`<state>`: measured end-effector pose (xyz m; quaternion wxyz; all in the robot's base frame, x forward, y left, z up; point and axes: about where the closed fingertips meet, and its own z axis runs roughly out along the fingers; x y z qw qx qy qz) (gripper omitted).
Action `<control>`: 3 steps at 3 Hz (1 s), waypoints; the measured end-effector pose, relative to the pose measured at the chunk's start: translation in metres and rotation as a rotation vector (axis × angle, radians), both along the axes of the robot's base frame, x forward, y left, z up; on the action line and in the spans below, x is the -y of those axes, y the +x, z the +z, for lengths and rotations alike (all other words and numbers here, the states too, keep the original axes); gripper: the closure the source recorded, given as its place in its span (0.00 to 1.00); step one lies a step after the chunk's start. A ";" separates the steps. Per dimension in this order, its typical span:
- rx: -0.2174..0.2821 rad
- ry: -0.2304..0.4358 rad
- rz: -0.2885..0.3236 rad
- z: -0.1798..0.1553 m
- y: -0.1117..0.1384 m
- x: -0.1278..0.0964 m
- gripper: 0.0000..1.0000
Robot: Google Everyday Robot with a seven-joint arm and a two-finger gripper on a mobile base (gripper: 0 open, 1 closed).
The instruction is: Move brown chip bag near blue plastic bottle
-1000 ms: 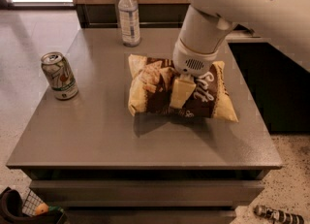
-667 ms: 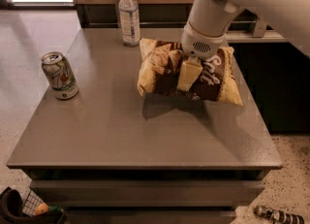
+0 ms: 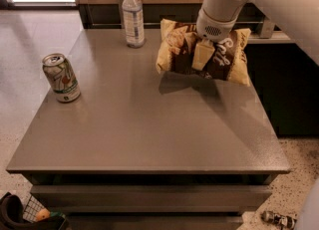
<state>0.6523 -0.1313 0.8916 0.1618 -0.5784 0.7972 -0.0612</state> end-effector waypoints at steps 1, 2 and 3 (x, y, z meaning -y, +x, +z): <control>0.060 -0.023 -0.062 0.011 0.039 0.023 1.00; 0.133 -0.017 -0.118 0.027 0.075 0.041 1.00; 0.197 0.003 -0.124 0.041 0.102 0.038 1.00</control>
Offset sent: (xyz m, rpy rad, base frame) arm 0.1204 -0.0654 0.0559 -0.0038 -0.2297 -0.1856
